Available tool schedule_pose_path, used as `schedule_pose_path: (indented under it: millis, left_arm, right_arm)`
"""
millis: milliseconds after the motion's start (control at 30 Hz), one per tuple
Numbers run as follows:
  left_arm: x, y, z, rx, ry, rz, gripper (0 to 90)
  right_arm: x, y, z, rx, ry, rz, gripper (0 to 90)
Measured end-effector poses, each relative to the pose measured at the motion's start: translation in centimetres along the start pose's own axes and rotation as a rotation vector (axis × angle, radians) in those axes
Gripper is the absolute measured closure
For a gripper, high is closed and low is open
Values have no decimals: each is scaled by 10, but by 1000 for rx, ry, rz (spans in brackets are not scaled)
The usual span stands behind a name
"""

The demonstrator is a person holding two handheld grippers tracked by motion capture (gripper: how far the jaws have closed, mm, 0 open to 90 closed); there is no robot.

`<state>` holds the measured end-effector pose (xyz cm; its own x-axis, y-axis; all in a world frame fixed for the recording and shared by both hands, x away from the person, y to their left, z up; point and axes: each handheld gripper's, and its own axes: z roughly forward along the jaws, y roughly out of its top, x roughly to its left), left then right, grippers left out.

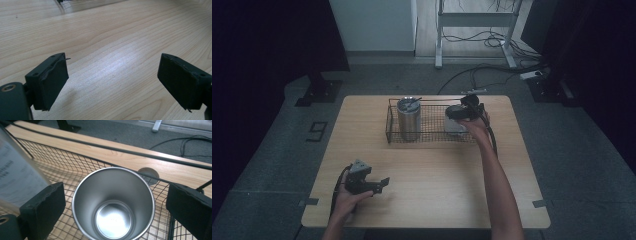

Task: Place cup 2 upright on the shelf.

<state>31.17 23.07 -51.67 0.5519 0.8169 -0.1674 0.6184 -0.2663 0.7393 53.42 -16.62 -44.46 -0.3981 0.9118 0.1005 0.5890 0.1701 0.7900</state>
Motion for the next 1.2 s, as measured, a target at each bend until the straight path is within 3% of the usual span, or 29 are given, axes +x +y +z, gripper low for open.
schedule_pose_path:
  millis: [67,467,700,1200]
  left_arm:
    - [0,0,-1,-1,1,-1,97]
    - [0,0,-4,-12,10,-4,97]
    - [-2,1,-5,-11,14,6,97]
    - [-7,2,-3,-1,21,9,97]
  right_arm:
    - [-1,-1,-8,-36,3,2,54]
    - [-6,-24,-37,-84,32,17,91]
    - [-5,-37,-53,-106,50,-2,118]
    - [3,-85,-100,-178,100,-27,158]
